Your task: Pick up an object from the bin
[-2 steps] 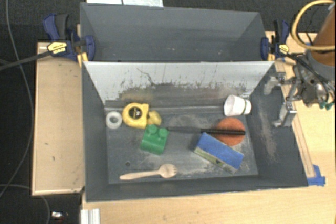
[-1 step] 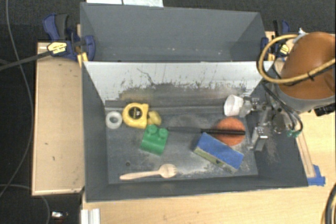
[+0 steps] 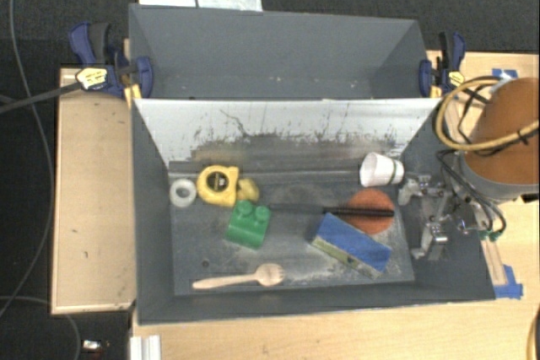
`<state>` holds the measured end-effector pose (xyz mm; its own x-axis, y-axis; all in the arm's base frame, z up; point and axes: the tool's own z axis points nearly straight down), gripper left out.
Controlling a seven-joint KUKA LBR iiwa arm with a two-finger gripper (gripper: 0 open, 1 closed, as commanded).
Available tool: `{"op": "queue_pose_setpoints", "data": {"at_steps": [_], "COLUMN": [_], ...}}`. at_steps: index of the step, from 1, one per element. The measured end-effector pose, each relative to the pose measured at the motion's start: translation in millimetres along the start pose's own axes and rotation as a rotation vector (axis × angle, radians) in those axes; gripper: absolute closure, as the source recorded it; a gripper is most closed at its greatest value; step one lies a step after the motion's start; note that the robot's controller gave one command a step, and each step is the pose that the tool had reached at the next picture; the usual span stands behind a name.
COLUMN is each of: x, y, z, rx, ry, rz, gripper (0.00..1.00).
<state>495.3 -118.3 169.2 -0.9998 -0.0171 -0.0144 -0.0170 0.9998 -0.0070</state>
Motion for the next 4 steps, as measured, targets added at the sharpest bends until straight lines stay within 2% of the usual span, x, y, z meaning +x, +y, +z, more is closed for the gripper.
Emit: {"op": "queue_pose_setpoints", "data": {"at_steps": [1,2,3,4], "x": [5.1,7.7,-19.3,-19.4], "y": [80,86,69,69], "z": [73,89,99,99], "rx": [-0.007,-0.003,-0.007,-0.007], "ry": [0.002,-0.002,0.004,0.004], "rz": [0.053,0.047,0.055,0.053], "gripper": [0.00,0.00,1.00,1.00]}}
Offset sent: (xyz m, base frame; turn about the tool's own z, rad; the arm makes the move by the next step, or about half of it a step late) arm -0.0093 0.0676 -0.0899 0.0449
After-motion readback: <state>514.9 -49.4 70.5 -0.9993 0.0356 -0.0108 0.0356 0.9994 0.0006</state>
